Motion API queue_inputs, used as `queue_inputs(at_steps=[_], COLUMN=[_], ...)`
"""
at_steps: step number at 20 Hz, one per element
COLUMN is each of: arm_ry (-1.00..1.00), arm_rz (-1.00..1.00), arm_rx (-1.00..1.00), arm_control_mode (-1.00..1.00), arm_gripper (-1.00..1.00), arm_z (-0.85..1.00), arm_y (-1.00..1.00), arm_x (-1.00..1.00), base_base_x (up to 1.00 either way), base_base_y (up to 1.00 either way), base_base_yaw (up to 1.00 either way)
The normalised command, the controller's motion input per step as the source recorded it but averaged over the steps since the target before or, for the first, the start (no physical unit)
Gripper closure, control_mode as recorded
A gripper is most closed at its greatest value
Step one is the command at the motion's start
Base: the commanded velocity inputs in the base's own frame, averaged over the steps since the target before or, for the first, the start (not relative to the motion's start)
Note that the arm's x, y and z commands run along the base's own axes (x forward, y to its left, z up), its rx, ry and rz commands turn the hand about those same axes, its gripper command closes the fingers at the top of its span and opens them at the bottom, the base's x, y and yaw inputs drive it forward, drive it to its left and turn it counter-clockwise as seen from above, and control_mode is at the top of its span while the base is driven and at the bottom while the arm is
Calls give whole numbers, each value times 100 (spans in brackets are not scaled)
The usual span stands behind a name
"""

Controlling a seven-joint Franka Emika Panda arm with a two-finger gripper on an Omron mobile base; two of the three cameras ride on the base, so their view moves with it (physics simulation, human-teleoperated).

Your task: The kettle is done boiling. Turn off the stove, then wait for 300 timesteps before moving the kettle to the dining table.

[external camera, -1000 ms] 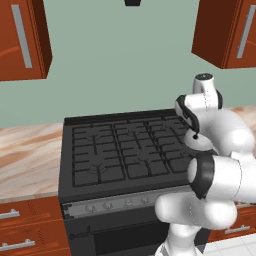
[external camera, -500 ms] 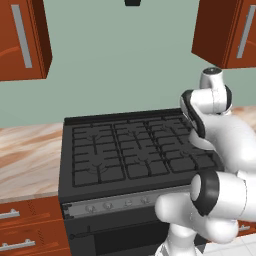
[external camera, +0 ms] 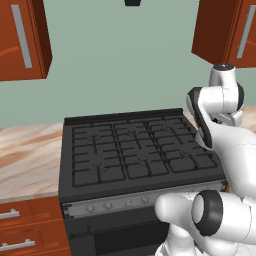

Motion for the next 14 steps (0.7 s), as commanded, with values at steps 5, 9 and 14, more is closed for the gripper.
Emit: queue_inputs(at_steps=[5, 9, 14], arm_ry=[0, 0, 0], arm_rz=[-6, 0, 0], arm_rx=[0, 0, 0], arm_control_mode=[-100, 100, 100], arm_gripper=[100, 100, 100], arm_z=[5, 0, 0], arm_y=[0, 0, 0], arm_x=[-15, 0, 0], base_base_x=[0, 0, -62], base_base_y=[0, 0, -3], base_base_yaw=[0, 0, -13])
